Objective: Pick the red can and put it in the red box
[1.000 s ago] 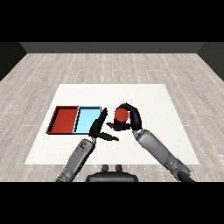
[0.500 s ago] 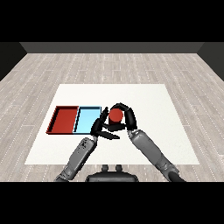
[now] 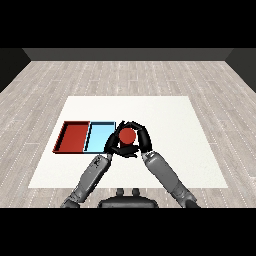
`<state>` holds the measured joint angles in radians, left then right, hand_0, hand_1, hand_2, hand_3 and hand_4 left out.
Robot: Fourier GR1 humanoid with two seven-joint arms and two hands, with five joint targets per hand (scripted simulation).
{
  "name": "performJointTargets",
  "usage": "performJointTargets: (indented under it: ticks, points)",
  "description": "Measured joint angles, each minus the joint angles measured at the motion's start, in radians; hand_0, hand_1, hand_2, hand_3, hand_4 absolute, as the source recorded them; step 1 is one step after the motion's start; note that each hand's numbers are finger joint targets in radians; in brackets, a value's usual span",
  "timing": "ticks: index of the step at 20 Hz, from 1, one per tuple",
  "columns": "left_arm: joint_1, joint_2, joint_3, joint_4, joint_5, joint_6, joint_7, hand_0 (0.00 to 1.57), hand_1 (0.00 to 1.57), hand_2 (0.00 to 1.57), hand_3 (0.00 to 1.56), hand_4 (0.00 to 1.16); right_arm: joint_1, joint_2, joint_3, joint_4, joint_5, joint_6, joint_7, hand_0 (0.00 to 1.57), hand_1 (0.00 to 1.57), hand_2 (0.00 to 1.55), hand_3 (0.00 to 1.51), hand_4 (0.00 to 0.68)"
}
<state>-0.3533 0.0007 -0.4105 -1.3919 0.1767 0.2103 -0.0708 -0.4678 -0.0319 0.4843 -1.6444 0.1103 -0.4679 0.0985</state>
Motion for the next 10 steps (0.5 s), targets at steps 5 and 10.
performJointTargets:
  ticks: [5, 10]
  points:
    - [-0.003, 0.004, -0.028, -0.011, -0.033, 0.104, 0.040, 0.99, 0.99, 1.05, 0.89, 0.64, -0.039, 0.019, 0.011, 0.032, -0.010, -0.009, -0.016, 1.49, 1.49, 1.44, 1.38, 0.525]
    - [0.007, 0.007, -0.016, -0.043, -0.040, 0.211, 0.108, 1.57, 1.57, 1.50, 1.34, 0.73, -0.064, 0.025, 0.037, 0.058, -0.020, -0.032, -0.030, 1.49, 1.49, 1.44, 1.38, 0.535]
